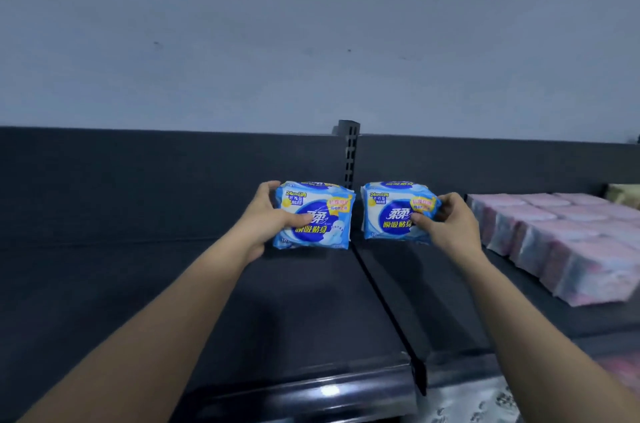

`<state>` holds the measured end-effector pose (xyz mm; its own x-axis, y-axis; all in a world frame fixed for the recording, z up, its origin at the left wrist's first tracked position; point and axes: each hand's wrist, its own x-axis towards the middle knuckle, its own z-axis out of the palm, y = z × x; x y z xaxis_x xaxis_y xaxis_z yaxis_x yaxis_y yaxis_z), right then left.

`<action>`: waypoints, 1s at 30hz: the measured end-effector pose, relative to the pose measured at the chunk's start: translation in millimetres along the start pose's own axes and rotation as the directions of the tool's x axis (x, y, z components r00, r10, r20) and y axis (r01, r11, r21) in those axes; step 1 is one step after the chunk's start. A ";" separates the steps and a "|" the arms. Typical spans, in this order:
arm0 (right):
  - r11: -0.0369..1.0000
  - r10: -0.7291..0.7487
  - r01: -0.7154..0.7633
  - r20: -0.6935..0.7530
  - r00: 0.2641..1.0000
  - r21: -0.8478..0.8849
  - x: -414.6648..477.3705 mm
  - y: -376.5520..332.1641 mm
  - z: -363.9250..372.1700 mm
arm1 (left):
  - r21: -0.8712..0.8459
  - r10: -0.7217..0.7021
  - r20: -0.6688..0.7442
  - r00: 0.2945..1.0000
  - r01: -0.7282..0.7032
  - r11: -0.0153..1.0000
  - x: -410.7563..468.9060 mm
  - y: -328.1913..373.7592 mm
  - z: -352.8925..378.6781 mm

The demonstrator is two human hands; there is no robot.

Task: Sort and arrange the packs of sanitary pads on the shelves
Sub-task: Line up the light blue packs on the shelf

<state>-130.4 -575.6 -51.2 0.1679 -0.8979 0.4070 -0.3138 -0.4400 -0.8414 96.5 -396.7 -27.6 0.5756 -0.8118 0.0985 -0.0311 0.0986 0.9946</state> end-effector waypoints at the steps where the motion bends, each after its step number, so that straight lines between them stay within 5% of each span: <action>1: 1.000 0.009 -0.009 -0.007 1.000 -0.009 7.0 7.1 -2.7 | 0.012 -0.007 0.011 1.000 0.006 1.000 9.1 -2.7 7.3; 19: 0.990 0.142 -0.142 0.106 0.984 -0.013 92.9 95.2 -16.4 | 0.172 -0.101 -0.009 0.995 0.101 0.980 94.7 -56.4 103.1; 30: 0.987 0.118 -0.090 0.219 0.969 -0.132 114.4 109.4 -17.9 | 0.355 0.014 -0.199 0.980 0.059 0.933 99.7 -75.9 139.7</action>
<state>-162.2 -726.7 -90.4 0.3304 -0.9185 0.2172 -0.4481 -0.3551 -0.8204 42.1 -565.5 -88.8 0.7264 -0.6792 0.1045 -0.2856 -0.1600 0.9449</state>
